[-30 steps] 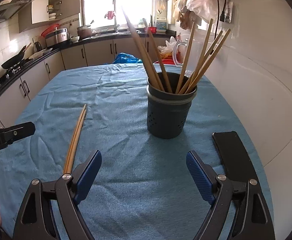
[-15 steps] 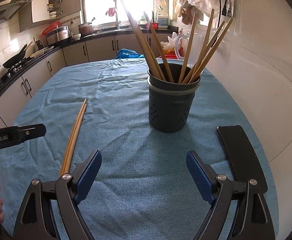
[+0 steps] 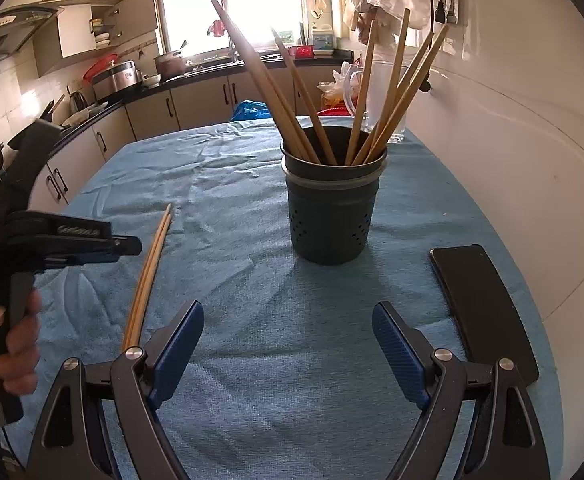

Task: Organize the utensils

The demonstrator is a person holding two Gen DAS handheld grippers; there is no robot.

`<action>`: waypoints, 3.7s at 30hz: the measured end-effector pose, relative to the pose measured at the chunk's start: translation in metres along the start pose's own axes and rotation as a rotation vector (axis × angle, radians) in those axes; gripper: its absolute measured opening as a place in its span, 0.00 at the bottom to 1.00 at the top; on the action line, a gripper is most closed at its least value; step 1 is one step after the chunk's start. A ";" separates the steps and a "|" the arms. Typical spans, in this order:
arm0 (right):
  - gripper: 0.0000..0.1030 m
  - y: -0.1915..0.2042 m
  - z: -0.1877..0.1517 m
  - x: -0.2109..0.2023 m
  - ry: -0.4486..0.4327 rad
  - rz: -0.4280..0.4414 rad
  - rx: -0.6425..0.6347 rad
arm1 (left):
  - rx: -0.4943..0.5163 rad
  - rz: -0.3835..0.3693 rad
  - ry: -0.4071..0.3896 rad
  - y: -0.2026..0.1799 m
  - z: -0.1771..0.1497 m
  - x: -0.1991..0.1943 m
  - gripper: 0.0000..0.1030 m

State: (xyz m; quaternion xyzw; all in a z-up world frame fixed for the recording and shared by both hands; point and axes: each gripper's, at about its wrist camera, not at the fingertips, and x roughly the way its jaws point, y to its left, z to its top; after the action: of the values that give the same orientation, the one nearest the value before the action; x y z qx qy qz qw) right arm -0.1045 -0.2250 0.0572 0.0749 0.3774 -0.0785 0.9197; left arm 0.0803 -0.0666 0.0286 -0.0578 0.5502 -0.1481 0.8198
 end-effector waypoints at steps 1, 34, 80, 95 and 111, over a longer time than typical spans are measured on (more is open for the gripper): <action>0.87 -0.001 0.000 0.000 0.000 0.001 0.001 | -0.004 0.002 0.002 -0.001 0.003 0.003 0.27; 0.73 0.023 0.007 -0.002 0.029 0.066 -0.057 | 0.009 0.073 -0.029 0.052 -0.029 -0.017 0.10; 0.07 0.089 0.079 0.019 0.064 0.422 -0.066 | 0.046 -0.025 -0.323 0.032 -0.032 -0.120 0.06; 0.07 0.057 0.064 -0.037 -0.104 0.405 -0.031 | 0.112 -0.024 -0.398 0.000 -0.046 -0.159 0.06; 0.07 0.028 0.065 -0.055 -0.160 0.387 0.036 | 0.163 -0.019 -0.426 -0.024 -0.042 -0.166 0.06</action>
State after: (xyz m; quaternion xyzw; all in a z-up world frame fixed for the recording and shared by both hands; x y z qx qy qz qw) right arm -0.0926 -0.2062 0.1440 0.1559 0.2801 0.0869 0.9432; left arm -0.0210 -0.0356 0.1650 -0.0266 0.3502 -0.1844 0.9180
